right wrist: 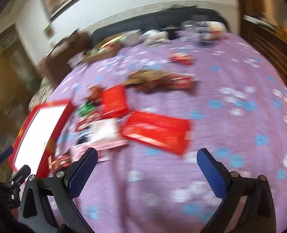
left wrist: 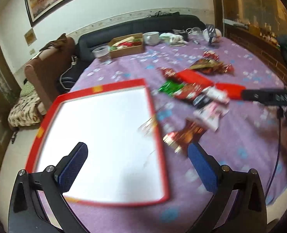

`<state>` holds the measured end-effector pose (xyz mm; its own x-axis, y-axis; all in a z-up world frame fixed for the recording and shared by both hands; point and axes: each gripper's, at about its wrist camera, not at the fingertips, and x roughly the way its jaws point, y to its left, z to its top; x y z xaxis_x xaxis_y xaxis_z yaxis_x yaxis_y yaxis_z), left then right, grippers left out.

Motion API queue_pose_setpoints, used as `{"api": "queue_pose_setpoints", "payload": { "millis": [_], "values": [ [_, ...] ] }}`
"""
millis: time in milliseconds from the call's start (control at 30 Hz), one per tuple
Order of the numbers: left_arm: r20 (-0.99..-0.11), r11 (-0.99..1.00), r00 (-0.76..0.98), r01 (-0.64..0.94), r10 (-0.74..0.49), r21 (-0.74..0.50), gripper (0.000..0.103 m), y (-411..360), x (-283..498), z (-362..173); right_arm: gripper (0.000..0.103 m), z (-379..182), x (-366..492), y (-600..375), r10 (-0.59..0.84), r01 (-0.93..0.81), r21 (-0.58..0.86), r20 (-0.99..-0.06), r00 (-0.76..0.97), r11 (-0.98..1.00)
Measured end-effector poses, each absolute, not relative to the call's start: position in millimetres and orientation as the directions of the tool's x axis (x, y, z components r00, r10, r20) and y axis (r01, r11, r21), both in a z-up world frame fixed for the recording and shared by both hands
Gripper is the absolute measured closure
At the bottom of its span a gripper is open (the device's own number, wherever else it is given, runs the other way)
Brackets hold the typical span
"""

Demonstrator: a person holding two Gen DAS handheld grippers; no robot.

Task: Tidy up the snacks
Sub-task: 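Grasp the white heart-printed pastry with the right gripper while the left grasps the brown wafer packet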

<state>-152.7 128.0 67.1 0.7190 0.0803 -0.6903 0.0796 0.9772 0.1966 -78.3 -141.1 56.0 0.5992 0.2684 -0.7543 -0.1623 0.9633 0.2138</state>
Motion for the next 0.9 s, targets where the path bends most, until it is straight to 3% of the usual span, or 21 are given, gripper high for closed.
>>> {"api": "queue_pose_setpoints", "payload": {
  "millis": [200,400,467,533,767,900],
  "values": [
    [-0.682,0.973,0.728,0.103,0.068,0.207,0.0,146,-172,64,0.006,48,-53,-81,0.289,-0.221,0.195,-0.774,0.564,0.956],
    [-0.668,0.972,0.744,0.151,0.01,0.182,0.0,147,-175,74,0.027,22,-16,-72,0.331,-0.168,0.285,-0.826,0.456,0.944],
    [-0.659,0.964,0.752,0.178,-0.005,0.196,0.0,142,-175,77,0.035,22,-15,-73,0.322,-0.171,0.274,-0.823,0.468,0.947],
    [-0.655,0.952,0.756,0.218,-0.026,0.213,0.0,133,-171,79,0.062,21,-14,-79,0.307,-0.162,0.261,-0.825,0.474,0.952],
    [-0.681,0.846,0.728,0.411,-0.08,0.341,0.0,79,-149,74,0.064,20,-24,-126,0.321,-0.131,0.296,-0.809,0.492,0.946],
    [-0.744,0.79,0.66,0.509,-0.103,0.342,0.0,58,-118,63,0.064,20,-38,-146,0.31,-0.106,0.298,-0.809,0.5,0.949]
  ]
}}
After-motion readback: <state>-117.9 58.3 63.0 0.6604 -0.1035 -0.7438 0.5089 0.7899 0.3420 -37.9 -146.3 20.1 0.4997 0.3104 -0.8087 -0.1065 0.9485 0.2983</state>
